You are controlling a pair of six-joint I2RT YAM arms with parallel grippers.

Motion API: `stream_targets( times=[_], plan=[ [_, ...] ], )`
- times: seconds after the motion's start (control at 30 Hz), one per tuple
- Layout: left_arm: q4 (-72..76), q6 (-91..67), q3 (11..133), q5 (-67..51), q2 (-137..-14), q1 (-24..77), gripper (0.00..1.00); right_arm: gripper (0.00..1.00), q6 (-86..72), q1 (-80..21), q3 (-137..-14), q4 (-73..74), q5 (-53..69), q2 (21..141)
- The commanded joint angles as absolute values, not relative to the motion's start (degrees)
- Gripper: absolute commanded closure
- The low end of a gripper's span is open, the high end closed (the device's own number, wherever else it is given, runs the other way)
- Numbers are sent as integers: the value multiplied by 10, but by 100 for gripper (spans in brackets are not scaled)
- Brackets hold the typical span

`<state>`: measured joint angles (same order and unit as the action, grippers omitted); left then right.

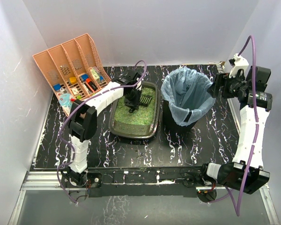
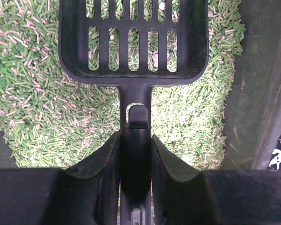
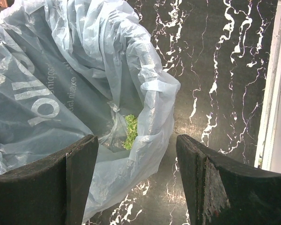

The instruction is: Clean the litter box

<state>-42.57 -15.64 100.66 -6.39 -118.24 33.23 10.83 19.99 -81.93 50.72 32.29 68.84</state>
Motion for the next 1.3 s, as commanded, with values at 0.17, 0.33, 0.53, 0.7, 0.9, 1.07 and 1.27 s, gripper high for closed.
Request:
stream_targets(
  times=[0.17,0.33,0.53,0.7,0.9,1.07,1.27],
  plan=[
    [-334,-63,990,-16,-1156,388,100,26,113,203,-819,475,327,674],
    [-319,-52,969,-43,-1129,390,100,26,113,203,-818,475,328,674],
    [-265,-49,912,-10,-1099,390,100,26,112,203,-816,472,335,675],
    [-190,-34,845,2,-1046,390,100,26,114,203,-809,470,333,669],
    [-136,-1,746,22,-972,389,100,26,113,203,-812,471,335,670],
    [-88,24,659,5,-902,381,100,26,112,203,-822,474,340,676],
    [-61,39,572,-17,-824,344,100,26,112,203,-822,477,335,673]
  ],
)
